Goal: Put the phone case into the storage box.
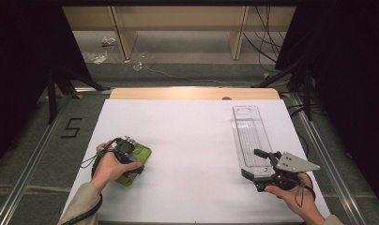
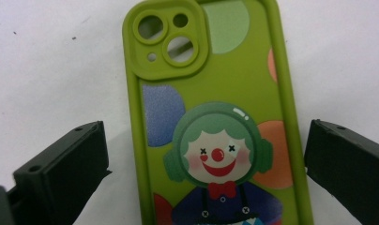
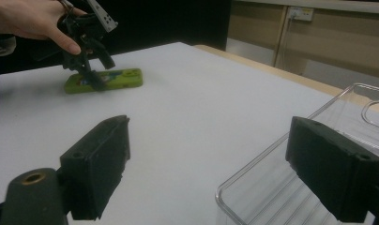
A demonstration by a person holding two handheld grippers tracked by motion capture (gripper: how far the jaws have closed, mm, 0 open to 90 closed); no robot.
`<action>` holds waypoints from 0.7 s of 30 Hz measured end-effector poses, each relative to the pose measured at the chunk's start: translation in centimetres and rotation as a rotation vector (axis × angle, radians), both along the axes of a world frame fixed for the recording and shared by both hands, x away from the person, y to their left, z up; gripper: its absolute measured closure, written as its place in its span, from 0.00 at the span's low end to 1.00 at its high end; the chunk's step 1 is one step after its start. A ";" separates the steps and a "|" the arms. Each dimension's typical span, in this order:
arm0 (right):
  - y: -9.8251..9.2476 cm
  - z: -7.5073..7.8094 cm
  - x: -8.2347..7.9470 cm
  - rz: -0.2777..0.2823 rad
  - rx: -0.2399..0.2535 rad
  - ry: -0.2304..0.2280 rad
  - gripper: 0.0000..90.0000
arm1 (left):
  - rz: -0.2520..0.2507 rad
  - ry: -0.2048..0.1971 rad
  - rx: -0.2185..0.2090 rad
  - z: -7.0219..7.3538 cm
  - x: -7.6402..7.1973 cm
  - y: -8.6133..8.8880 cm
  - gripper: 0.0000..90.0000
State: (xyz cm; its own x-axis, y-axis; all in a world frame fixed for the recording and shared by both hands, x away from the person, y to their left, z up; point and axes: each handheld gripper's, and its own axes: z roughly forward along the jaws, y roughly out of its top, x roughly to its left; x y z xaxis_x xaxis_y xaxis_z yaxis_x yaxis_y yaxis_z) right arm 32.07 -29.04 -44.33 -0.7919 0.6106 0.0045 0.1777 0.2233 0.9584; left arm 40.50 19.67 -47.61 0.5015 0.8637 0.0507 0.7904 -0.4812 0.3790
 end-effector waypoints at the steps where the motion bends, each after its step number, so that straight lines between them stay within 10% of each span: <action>1: 0.0 0.0 0.0 0.000 0.000 0.000 0.17 | 0.002 0.004 0.000 -0.1 0.1 0.0 0.00; 21: 0.0 0.0 0.1 0.003 0.000 0.003 0.17 | 0.008 0.081 -0.016 -0.3 1.2 0.2 0.01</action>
State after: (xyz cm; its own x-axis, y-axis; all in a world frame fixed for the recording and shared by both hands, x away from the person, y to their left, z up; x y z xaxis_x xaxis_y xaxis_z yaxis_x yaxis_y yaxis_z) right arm 32.13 -29.03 -44.36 -0.7937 0.6083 0.0067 0.1800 0.2242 0.9578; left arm 41.69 19.87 -47.87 0.4966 0.8680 -0.0038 0.8226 -0.4692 0.3213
